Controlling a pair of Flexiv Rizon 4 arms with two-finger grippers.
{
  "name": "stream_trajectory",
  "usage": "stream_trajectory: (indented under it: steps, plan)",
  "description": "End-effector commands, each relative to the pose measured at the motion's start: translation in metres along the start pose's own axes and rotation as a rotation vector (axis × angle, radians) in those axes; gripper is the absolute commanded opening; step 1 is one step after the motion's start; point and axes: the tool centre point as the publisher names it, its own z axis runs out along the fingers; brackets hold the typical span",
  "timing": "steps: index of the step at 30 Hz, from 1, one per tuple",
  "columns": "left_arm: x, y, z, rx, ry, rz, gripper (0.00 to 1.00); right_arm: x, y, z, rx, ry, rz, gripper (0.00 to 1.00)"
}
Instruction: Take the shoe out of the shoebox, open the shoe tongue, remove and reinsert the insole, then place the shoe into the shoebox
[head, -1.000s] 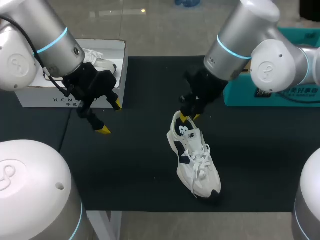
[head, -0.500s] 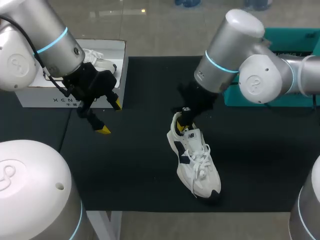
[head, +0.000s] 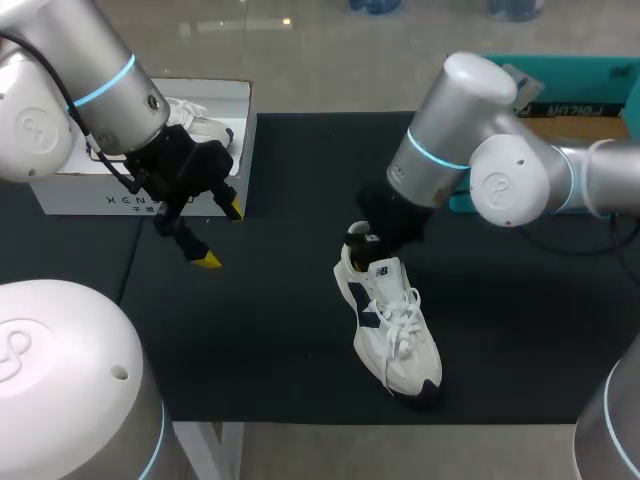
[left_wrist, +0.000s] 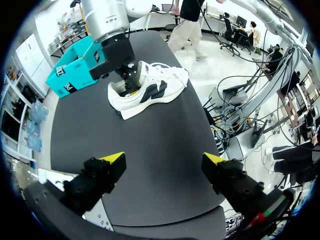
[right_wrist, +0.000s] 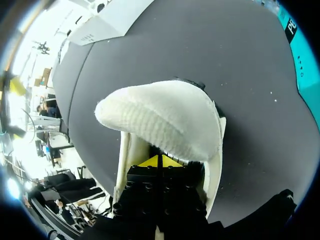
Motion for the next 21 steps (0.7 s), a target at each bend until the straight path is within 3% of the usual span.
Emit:
stream_trajectory:
  steps: [1, 13, 21]
  plan:
    - [0.0, 0.0, 0.0, -0.002, 0.001, 0.0, 1.0, 0.0, -0.002, -0.008, -0.005, -0.016, 0.002, 0.0]
    - [0.0, 0.0, 0.0, -0.002, 0.001, 0.0, 1.0, -0.001, -0.014, -0.063, -0.006, -0.097, 0.026, 0.0]
    - [0.0, 0.0, 0.0, -0.002, 0.001, 0.0, 1.0, 0.001, -0.018, -0.065, 0.092, -0.153, 0.044, 0.0]
